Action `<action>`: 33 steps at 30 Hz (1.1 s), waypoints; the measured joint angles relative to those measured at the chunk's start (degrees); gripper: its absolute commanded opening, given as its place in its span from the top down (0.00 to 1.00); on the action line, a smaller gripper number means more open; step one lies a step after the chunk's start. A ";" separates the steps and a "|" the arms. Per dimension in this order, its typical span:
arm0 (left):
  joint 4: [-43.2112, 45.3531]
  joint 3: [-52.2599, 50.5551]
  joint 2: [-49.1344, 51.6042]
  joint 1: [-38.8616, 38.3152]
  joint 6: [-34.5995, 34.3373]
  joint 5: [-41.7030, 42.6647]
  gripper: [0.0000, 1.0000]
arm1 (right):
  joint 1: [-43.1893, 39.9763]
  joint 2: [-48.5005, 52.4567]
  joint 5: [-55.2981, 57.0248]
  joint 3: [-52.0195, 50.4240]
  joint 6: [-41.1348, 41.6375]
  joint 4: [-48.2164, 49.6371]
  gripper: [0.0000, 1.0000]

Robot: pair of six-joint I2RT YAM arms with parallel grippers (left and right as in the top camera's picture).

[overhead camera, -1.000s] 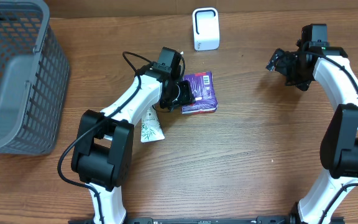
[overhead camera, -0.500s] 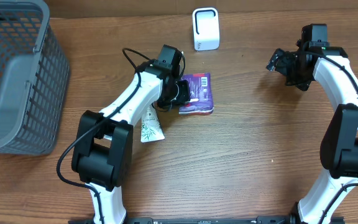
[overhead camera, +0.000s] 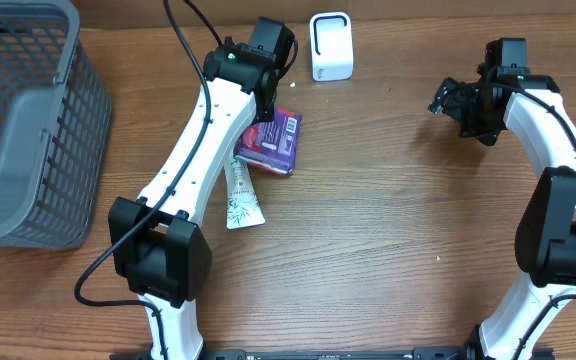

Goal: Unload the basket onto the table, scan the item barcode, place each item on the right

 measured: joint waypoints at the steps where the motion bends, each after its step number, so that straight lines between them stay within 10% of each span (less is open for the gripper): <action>1: -0.28 -0.02 0.02 -0.31 0.00 -1.57 0.96 | 0.00 0.00 0.00 0.00 -0.02 -0.04 0.00; 2: -0.44 -0.02 0.02 -0.59 0.00 -2.89 0.94 | 0.00 0.00 0.02 0.00 0.00 0.00 0.00; 5: -0.24 -0.15 0.02 -1.14 0.31 -4.83 0.41 | 0.00 0.00 0.00 0.00 -0.02 0.02 0.00; 10: 5.07 -1.38 0.02 0.70 0.02 0.28 0.09 | 0.00 0.00 0.00 0.00 0.00 0.02 0.00; 19: 14.40 -2.34 0.72 12.07 5.49 26.16 0.03 | 0.00 0.00 0.00 0.00 0.00 0.02 0.00; 33: 15.06 -6.25 8.55 11.63 7.69 42.56 0.17 | 0.00 0.00 0.04 0.00 -0.04 0.02 0.00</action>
